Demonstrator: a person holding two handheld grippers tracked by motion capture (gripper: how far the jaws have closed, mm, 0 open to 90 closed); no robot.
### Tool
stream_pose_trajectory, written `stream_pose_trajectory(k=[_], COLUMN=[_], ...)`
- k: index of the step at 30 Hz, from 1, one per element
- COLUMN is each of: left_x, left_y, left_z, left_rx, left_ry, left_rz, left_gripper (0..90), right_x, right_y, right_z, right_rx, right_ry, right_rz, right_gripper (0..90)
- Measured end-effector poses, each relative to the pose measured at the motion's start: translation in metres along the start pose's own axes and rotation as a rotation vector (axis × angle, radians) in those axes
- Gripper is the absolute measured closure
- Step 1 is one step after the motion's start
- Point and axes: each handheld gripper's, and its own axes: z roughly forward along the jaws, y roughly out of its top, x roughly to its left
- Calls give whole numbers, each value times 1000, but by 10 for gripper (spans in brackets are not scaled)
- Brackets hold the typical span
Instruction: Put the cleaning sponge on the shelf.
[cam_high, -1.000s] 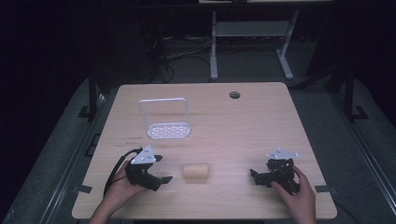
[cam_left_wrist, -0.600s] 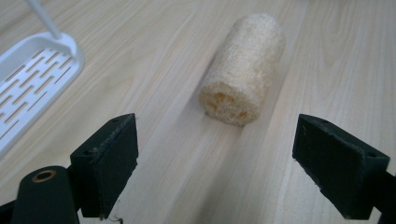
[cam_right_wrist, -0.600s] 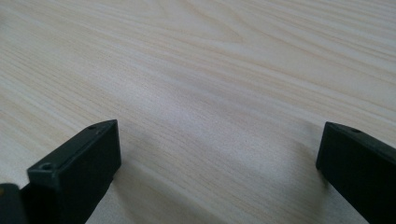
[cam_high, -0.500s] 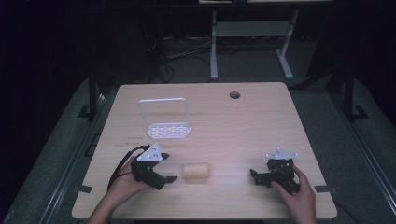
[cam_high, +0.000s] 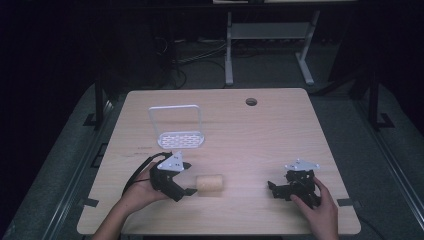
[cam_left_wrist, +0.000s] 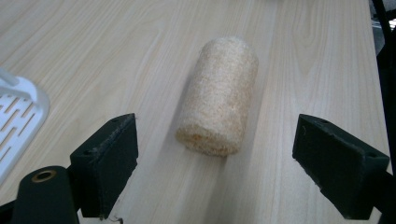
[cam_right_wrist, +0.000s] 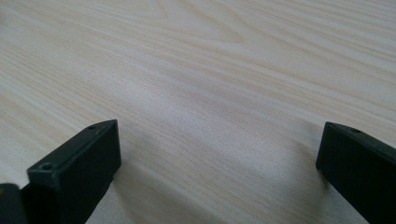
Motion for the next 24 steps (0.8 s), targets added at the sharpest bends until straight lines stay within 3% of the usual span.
stream_pose_trajectory(k=[14,15,24], left_x=[7,8,12], left_y=[14,15,21], left_z=[11,12,20], left_rx=[13,-2,-2], left_ry=[-52,-58,-91], left_rz=[61,66,81], left_gripper=[139,139,139], right_x=[0,0,0], right_y=[0,0,0], right_z=[0,0,0], right_rx=[0,1,1], right_ry=[0,0,0], right_rz=[0,0,1], right_gripper=[0,0,0])
